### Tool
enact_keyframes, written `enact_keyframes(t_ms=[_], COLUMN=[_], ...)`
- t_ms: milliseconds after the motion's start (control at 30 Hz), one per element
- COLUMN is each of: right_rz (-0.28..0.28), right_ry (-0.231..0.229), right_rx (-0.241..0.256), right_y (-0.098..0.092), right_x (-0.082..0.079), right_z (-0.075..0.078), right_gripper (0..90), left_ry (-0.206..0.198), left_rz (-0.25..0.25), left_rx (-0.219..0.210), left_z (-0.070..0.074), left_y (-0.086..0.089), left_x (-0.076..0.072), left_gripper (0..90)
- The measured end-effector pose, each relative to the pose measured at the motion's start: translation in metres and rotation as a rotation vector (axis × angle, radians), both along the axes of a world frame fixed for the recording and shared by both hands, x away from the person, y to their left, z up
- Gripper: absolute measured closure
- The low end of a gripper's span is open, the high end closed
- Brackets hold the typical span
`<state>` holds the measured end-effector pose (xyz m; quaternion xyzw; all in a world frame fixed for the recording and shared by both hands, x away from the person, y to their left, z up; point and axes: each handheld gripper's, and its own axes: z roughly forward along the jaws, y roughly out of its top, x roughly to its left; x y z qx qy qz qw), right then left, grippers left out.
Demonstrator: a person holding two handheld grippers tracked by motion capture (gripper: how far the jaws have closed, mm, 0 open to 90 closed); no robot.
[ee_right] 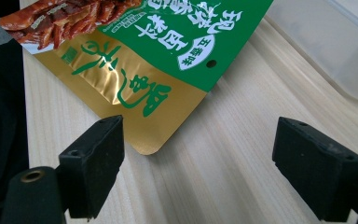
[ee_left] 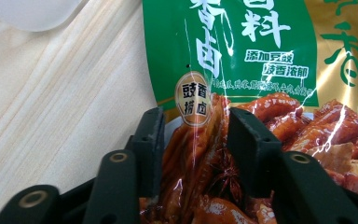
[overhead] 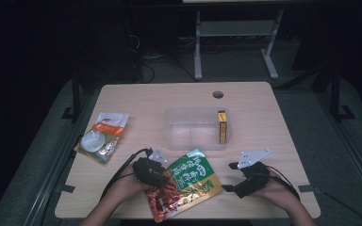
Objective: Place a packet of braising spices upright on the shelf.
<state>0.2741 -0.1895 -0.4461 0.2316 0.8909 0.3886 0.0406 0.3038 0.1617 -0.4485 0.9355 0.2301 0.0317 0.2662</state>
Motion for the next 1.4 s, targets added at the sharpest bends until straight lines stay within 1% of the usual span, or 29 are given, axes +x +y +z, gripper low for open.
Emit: enact_keyframes(t_ms=[67, 100, 133, 167, 233, 267, 333, 367, 400, 533, 600, 633, 667, 733, 900, 1000, 1067, 1133, 1167, 1233, 1267, 1300, 1333, 1367, 1400], right_rz=[0.002, 0.003, 0.003, 0.003, 0.001, 0.000, 0.004, 0.006, 0.006, 0.006, 0.006, 0.001, 0.002, 0.000, -0.008, -0.008, -0.008, -0.004, -0.008, -0.007, -0.004, -0.004, -0.004, -0.004, -0.002], right_ry=[-0.004, -0.005, -0.005, -0.004, -0.001, 0.000, -0.006, -0.006, -0.006, -0.005, -0.003, 0.003, 0.000, -0.002, -0.001, 0.003, 0.009, 0.010, 0.016, 0.015, 0.018, 0.018, 0.024, 0.024, 0.021], right_rx=[0.002, 0.001, 0.001, 0.001, -0.001, 0.000, 0.002, 0.002, 0.002, 0.001, 0.002, 0.000, 0.002, 0.003, 0.012, 0.013, 0.020, 0.029, 0.042, 0.050, 0.069, 0.069, 0.079, 0.079, 0.084], right_y=[0.000, 0.000, 0.000, 0.000, 0.000, 0.000, 0.000, 0.000, 0.000, 0.000, 0.000, 0.000, -0.001, -0.001, -0.004, -0.004, -0.004, -0.004, -0.004, -0.004, -0.004, -0.004, -0.003, -0.003, -0.003], right_x=[0.000, 0.000, 0.000, 0.000, 0.000, 0.000, 0.000, 0.000, 0.000, 0.000, 0.001, 0.001, 0.001, 0.001, 0.001, 0.001, 0.001, 0.002, 0.001, 0.001, 0.001, 0.001, 0.001, 0.001, 0.001], right_z=[0.000, 0.000, 0.000, 0.000, 0.000, 0.000, 0.000, 0.000, 0.000, 0.000, 0.000, 0.000, 0.000, 0.000, 0.002, 0.002, 0.002, 0.003, 0.004, 0.004, 0.006, 0.006, 0.007, 0.007, 0.008], right_gripper=[16.2, 16.2, 16.2, 16.2, 16.2, 16.2, 16.3, 16.2, 16.2, 16.2, 16.2, 16.2, 16.2, 16.2, 16.2, 16.2, 16.2, 16.2, 16.2, 16.1, 16.1, 16.1, 16.0, 16.0, 16.0], left_ry=[0.012, 0.017, 0.027, 0.032, 0.044, 0.049, 0.066, 0.071, 0.078, 0.068, 0.070, 0.073, 0.077, 0.082, 0.088, 0.077, 0.071, 0.058, 0.050, 0.030, 0.020, 0.010, 0.001, -0.004, -0.016], left_rz=[-0.008, -0.005, -0.009, -0.017, -0.010, -0.017, -0.017, -0.018, -0.006, -0.030, -0.043, -0.054, -0.051, -0.055, -0.066, -0.071, -0.064, -0.057, -0.054, -0.050, -0.048, -0.057, -0.059, -0.056, -0.067], left_rx=[-0.008, -0.018, -0.029, -0.028, -0.043, -0.037, -0.044, -0.042, -0.052, -0.026, -0.018, -0.007, -0.012, -0.007, -0.008, -0.008, -0.023, -0.027, -0.026, -0.032, -0.032, -0.023, -0.024, -0.028, -0.023], left_z=[0.000, 0.000, -0.001, -0.001, -0.001, -0.001, -0.001, -0.001, -0.001, 0.000, 0.002, 0.003, 0.003, 0.005, 0.013, 0.021, 0.027, 0.034, 0.036, 0.044, 0.047, 0.050, 0.054, 0.057, 0.060], left_y=[0.002, 0.002, 0.002, 0.002, 0.001, 0.001, 0.002, 0.002, 0.001, -0.002, -0.003, -0.003, -0.004, -0.005, -0.005, -0.004, -0.002, 0.000, 0.001, 0.002, 0.003, 0.004, 0.004, 0.004, 0.005], left_x=[0.001, 0.001, 0.001, 0.001, 0.000, 0.000, 0.002, 0.003, 0.002, 0.002, 0.002, 0.004, 0.003, 0.004, 0.008, 0.010, 0.012, 0.014, 0.014, 0.016, 0.017, 0.018, 0.019, 0.020, 0.021], left_gripper=[61.5, 67.1, 67.1, 70.8, 76.9, 78.5, 81.7, 82.9, 82.9, 85.6, 87.3, 88.0, 88.5, 89.2, 89.7, 89.7, 89.8, 89.8, 89.8, 89.8, 89.9, 89.9, 89.9, 89.9, 89.9])
